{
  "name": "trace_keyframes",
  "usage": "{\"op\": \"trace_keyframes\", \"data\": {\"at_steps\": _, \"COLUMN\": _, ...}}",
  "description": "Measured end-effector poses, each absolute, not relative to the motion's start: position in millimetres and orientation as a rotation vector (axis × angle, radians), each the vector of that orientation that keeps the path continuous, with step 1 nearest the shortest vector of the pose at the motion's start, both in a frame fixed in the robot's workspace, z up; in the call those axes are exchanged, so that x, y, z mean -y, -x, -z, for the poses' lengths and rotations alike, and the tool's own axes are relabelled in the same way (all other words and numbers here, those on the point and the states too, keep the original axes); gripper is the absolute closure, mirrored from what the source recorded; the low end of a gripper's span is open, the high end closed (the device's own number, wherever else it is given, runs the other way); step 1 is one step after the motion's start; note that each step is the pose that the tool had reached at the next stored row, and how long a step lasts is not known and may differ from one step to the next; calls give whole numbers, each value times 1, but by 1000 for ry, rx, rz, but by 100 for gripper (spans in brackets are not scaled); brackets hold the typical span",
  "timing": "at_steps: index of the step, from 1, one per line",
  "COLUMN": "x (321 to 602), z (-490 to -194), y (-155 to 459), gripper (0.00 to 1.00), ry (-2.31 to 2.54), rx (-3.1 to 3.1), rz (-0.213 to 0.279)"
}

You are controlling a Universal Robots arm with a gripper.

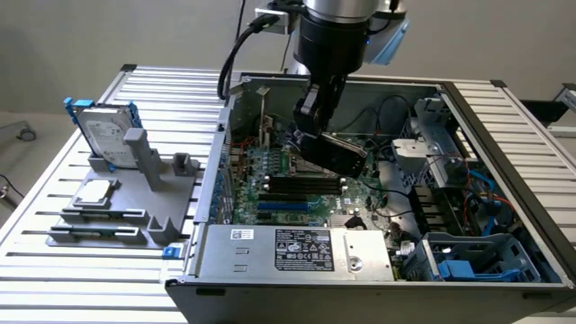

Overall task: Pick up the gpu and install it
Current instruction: 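Insert the gpu into the slot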

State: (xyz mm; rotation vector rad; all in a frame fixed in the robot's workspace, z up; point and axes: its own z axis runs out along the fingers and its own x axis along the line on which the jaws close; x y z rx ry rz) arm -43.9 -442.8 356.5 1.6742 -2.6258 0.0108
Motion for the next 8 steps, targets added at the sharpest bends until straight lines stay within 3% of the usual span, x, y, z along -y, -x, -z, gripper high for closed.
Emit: {"op": "trace_keyframes", "data": {"at_steps": 8, "x": 443, "z": -348, "y": 44, "gripper": 74, "ry": -1867, "rx": 2502, "rz": -4}}
